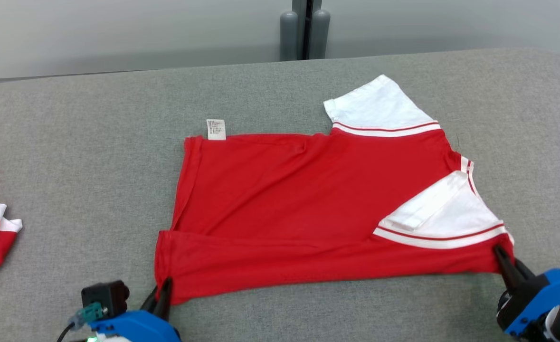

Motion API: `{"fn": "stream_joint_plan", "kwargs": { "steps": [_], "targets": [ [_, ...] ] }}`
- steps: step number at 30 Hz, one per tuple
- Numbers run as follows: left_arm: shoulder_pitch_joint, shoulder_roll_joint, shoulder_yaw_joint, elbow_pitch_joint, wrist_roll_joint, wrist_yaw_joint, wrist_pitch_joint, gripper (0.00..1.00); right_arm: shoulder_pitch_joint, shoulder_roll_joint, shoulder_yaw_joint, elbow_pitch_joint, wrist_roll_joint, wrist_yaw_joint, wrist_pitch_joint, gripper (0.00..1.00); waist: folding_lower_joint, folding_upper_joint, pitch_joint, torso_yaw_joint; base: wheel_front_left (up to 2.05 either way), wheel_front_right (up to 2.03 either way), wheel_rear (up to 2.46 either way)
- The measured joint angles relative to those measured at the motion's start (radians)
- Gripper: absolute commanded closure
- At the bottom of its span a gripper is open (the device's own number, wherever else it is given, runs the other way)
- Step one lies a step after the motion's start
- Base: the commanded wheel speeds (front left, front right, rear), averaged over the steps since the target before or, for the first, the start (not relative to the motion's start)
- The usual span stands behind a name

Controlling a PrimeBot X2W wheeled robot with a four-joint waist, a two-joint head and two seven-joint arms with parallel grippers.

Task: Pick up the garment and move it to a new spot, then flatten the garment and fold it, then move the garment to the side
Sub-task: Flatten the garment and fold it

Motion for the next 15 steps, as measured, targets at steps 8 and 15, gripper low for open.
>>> {"fn": "stream_joint_plan", "kwargs": {
  "steps": [8,15],
  "targets": [
    [0.091,0.000,-0.002,-0.110,-0.036,0.056,0.063,0.00,0.047,0.000,0.011,-0.024,0.018,0.000,0.000,0.00,0.0000,0.0000,0.005,0.002,0.00,0.00,0.00],
    [0.011,0.034,0.008,-0.188,-0.016,0.063,0.092,0.00,-0.061,-0.001,0.013,-0.140,-0.082,0.000,0.058,0.00,0.0000,0.0000,0.013,0.012,0.00,0.00,0.00]
  ]
}}
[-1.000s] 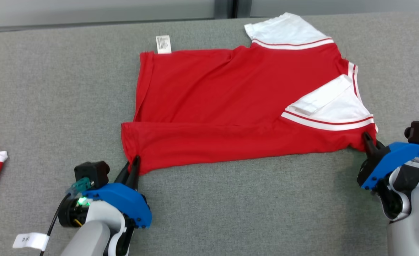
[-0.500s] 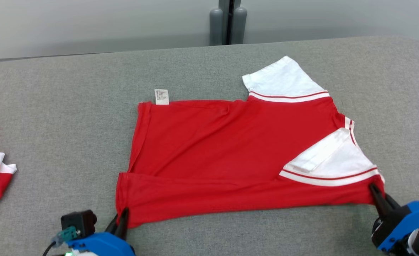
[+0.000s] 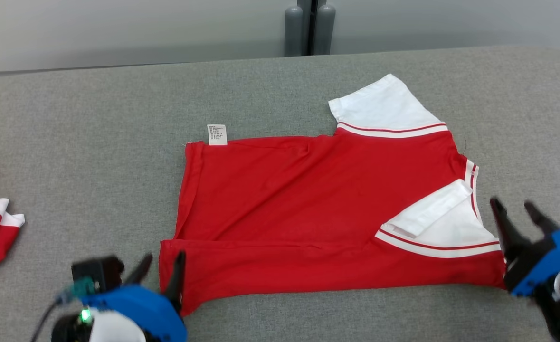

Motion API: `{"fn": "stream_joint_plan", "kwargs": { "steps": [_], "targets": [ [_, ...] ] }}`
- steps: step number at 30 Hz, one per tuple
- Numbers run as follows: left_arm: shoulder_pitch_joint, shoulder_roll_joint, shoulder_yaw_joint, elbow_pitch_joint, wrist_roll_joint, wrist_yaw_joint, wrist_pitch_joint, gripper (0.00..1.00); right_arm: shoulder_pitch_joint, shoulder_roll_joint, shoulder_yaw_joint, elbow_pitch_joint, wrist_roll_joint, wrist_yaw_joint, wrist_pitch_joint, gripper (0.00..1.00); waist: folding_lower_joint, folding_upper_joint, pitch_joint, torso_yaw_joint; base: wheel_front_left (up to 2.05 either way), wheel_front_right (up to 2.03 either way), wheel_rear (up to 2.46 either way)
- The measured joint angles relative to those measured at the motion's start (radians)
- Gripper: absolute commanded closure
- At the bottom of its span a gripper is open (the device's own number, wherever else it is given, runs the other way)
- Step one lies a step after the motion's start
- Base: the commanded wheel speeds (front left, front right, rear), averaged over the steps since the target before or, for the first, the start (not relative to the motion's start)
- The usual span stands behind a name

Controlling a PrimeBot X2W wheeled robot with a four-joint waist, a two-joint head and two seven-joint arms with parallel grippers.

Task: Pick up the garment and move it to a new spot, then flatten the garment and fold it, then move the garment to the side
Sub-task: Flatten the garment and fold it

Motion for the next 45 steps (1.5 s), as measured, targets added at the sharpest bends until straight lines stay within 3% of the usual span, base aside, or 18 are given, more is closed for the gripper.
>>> {"fn": "stream_joint_plan", "kwargs": {
  "steps": [6,13,18,24,30,42,43,45],
  "targets": [
    [-0.238,0.026,0.022,0.030,-0.007,-0.040,0.106,0.00,-0.221,-0.011,0.086,-0.035,-0.046,0.000,0.149,0.00,0.0000,0.0000,0.037,-0.010,0.00,0.00,0.00],
    [-0.540,0.130,0.016,0.170,-0.036,-0.132,0.351,0.00,-0.540,-0.078,0.243,0.152,-0.026,0.000,0.245,0.00,0.0001,0.0000,0.120,-0.060,0.00,0.00,0.00],
    [-0.691,0.163,0.008,0.228,-0.075,-0.156,0.528,0.00,-0.715,-0.090,0.310,0.277,-0.022,0.000,0.240,0.00,0.0001,0.0000,0.168,-0.087,0.00,0.00,0.00],
    [-0.782,0.185,-0.032,0.273,-0.058,-0.144,0.661,0.00,-0.828,-0.091,0.358,0.398,-0.019,0.000,0.204,0.00,0.0002,0.0000,0.207,-0.104,0.00,0.00,0.00],
    [-0.812,0.166,-0.041,0.264,-0.080,-0.141,0.716,0.00,-0.889,-0.091,0.378,0.463,-0.011,0.000,0.174,0.00,0.0002,0.0000,0.240,-0.116,0.00,0.00,0.00],
    [-0.845,0.219,-0.069,0.252,-0.054,-0.103,0.821,0.00,-0.979,-0.083,0.375,0.568,-0.016,0.000,0.131,0.00,0.0001,0.0000,0.298,-0.143,0.00,0.00,0.00],
    [-0.845,0.219,-0.067,0.250,-0.058,-0.096,0.824,0.02,-0.981,-0.083,0.374,0.572,-0.016,0.000,0.129,0.00,0.0000,0.0000,0.302,-0.144,0.00,0.00,0.00],
    [-0.845,0.218,-0.067,0.245,-0.068,-0.098,0.831,0.56,-0.987,-0.083,0.374,0.587,-0.016,0.000,0.124,0.00,0.0000,0.0000,0.311,-0.144,0.00,0.00,0.00]
  ]
}}
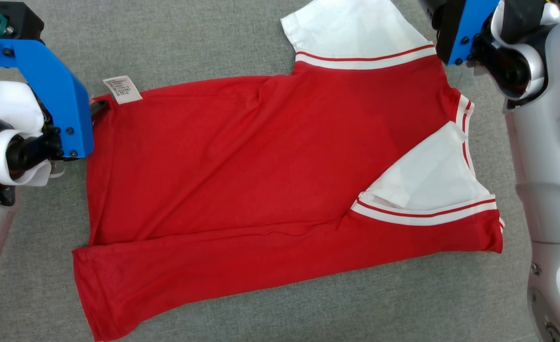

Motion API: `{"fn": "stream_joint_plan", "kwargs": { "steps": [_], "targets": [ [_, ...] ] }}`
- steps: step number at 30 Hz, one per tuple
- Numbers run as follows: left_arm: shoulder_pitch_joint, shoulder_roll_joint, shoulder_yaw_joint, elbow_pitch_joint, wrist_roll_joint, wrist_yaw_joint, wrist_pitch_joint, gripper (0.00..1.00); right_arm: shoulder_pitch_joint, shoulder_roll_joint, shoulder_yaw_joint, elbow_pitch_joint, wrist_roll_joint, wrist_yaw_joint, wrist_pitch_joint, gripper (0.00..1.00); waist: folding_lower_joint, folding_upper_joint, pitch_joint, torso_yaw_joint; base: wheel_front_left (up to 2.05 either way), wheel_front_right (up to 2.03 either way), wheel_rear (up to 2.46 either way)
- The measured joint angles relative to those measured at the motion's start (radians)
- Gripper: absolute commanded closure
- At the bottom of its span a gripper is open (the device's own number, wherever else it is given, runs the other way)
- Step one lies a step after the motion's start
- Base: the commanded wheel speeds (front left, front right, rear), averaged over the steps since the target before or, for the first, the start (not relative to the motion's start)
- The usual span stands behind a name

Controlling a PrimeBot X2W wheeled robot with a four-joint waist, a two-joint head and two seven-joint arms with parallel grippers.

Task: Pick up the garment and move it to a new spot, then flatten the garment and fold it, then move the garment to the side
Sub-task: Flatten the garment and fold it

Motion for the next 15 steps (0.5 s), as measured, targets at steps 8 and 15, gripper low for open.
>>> {"fn": "stream_joint_plan", "kwargs": {
  "steps": [8,15],
  "targets": [
    [0.008,-0.015,-0.002,-0.051,-0.049,-0.028,0.026,1.00,-0.035,-0.008,-0.030,0.067,-0.008,0.000,0.008,0.00,-0.0001,0.0000,0.022,0.029,0.00,0.00,0.00],
    [0.046,-0.092,-0.003,-0.108,-0.064,-0.084,-0.112,1.00,-0.077,-0.039,-0.114,0.157,-0.095,0.000,0.000,0.00,-0.0001,0.0000,0.042,0.111,0.00,0.00,0.00]
  ]
}}
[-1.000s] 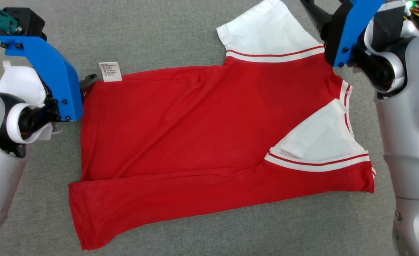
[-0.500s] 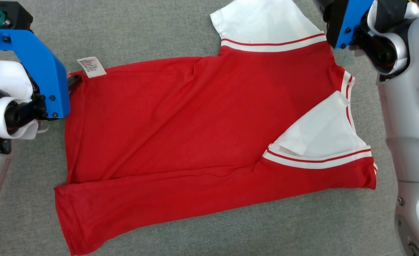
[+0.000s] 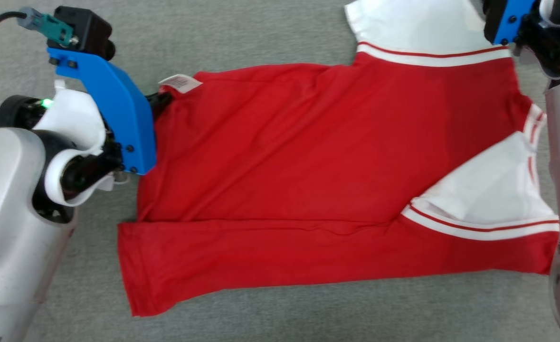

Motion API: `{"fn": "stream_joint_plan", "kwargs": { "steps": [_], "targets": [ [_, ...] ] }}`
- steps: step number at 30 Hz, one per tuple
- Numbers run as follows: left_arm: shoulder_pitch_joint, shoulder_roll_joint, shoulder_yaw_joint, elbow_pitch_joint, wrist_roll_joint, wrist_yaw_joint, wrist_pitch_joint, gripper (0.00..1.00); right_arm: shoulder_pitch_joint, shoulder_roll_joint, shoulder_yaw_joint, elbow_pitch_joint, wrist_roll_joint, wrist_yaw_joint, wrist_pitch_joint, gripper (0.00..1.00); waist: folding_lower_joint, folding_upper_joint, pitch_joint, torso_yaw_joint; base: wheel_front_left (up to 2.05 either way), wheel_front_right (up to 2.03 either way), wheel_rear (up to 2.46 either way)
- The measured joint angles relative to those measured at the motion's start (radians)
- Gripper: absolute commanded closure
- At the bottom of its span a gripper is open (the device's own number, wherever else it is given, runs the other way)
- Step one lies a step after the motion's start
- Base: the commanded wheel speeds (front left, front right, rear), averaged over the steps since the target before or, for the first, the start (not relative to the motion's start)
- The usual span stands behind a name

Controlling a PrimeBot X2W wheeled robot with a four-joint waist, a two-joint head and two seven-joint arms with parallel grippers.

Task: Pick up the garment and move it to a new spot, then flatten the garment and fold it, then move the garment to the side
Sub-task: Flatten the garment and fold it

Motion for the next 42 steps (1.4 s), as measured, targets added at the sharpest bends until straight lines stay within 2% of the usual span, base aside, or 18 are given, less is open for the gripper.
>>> {"fn": "stream_joint_plan", "kwargs": {
  "steps": [9,15,16,17,18,19,20,26,29,34,39,42],
  "targets": [
    [0.024,-0.113,-0.005,-0.025,-0.020,-0.083,-0.182,1.00,-0.022,-0.067,-0.082,0.072,-0.119,0.000,0.029,0.00,0.0001,0.0000,0.063,0.135,0.00,0.00,0.00],
    [0.024,-0.137,0.000,-0.006,-0.034,-0.106,-0.229,1.00,-0.043,-0.095,-0.039,0.059,-0.110,-0.001,0.047,0.00,0.0000,0.0000,0.088,0.166,0.00,0.00,0.00],
    [0.025,-0.139,0.002,0.001,-0.035,-0.107,-0.235,1.00,-0.044,-0.099,-0.027,0.060,-0.099,-0.001,0.056,0.04,0.0000,0.0000,0.088,0.165,0.00,0.00,0.00],
    [0.025,-0.140,0.003,0.006,-0.035,-0.109,-0.240,1.00,-0.045,-0.103,-0.014,0.061,-0.087,-0.001,0.066,0.27,0.0000,0.0000,0.088,0.164,0.00,0.00,0.00],
    [0.026,-0.142,0.007,0.012,-0.036,-0.109,-0.247,1.00,-0.046,-0.107,0.003,0.059,-0.077,-0.001,0.075,0.27,0.0000,0.0000,0.088,0.161,0.00,0.00,0.00],
    [0.027,-0.143,0.009,0.017,-0.037,-0.109,-0.254,1.00,-0.046,-0.111,0.021,0.055,-0.068,-0.001,0.078,0.58,0.0000,0.0000,0.089,0.159,0.00,0.00,0.00],
    [0.027,-0.144,0.012,0.021,-0.036,-0.109,-0.263,1.00,-0.045,-0.114,0.039,0.048,-0.059,-0.001,0.080,1.00,-0.0001,0.0000,0.088,0.158,0.00,0.00,0.00],
    [0.042,-0.160,0.071,0.088,0.002,-0.051,-0.401,1.00,-0.015,-0.143,0.048,0.020,0.011,0.000,-0.008,1.00,0.0000,0.0000,0.065,0.148,0.00,0.00,0.00],
    [0.073,-0.181,0.098,0.121,-0.002,-0.047,-0.471,1.00,-0.001,-0.143,0.044,0.001,0.059,0.000,-0.058,1.00,0.0001,0.0000,0.044,0.140,0.00,0.00,0.00],
    [0.117,-0.214,0.134,0.166,-0.029,-0.064,-0.577,1.00,0.070,-0.161,0.040,-0.042,0.146,0.000,-0.119,1.00,0.0000,0.0000,-0.004,0.129,0.00,0.00,0.00],
    [0.183,-0.240,0.151,0.191,-0.052,-0.107,-0.666,1.00,0.184,-0.193,0.085,-0.132,0.253,0.000,-0.153,1.00,0.0000,0.0000,-0.060,0.114,0.00,0.00,0.00],
    [0.237,-0.246,0.162,0.201,-0.055,-0.117,-0.720,1.00,0.268,-0.217,0.097,-0.195,0.307,0.000,-0.173,1.00,0.0000,0.0000,-0.096,0.103,0.00,0.00,0.00]
  ]
}}
